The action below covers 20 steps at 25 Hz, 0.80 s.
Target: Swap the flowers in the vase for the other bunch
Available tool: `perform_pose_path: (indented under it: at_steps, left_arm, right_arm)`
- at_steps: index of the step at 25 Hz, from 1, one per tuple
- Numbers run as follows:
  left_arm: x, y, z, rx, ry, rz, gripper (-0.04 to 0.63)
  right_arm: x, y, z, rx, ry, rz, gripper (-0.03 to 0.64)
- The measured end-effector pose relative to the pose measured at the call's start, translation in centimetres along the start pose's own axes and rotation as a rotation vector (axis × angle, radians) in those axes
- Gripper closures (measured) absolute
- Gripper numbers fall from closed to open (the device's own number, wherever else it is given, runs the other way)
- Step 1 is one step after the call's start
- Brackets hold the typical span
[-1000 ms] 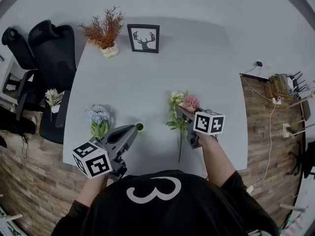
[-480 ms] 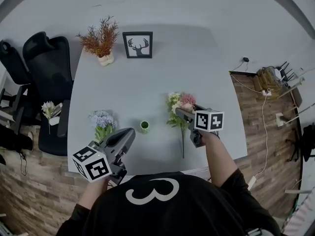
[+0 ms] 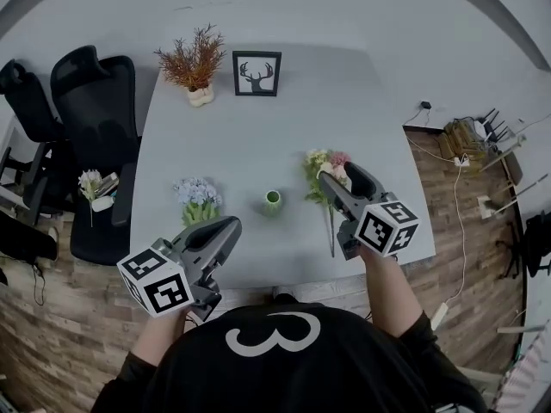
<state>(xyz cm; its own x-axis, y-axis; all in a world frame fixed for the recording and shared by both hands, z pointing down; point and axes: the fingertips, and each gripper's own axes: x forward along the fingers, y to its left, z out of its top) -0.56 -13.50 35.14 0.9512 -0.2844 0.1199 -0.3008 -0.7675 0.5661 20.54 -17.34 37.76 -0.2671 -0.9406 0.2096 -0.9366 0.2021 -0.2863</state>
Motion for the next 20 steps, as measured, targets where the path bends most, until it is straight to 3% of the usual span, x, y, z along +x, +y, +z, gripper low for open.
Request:
perform_pose_path:
  at_steps: [4, 7, 10, 20]
  left_arm:
    - [-1.8, -1.7, -0.2, 0.039, -0.008, -0.033, 0.584]
    - [-2.8, -2.8, -0.1, 0.057, -0.015, -0.059, 0.584]
    - [-3.9, -3.7, -0.2, 0.06, -0.022, -0.083, 0.584]
    - [-7.0, -4.2, -2.9, 0.056, 0.005, -0.079, 0.584]
  right_arm:
    - [-3.1, 8.7, 2.9, -0.076, -0.154, 0.194, 0.593]
    - [-4.8, 13.7, 2.7, -0.067, -0.158, 0.336, 0.609]
    - [-6.0, 16.9, 1.3, -0.084, -0.117, 0.412, 0.609]
    - [-7.3, 21.1, -4.3, -0.076, -0.005, 0.445, 0.609]
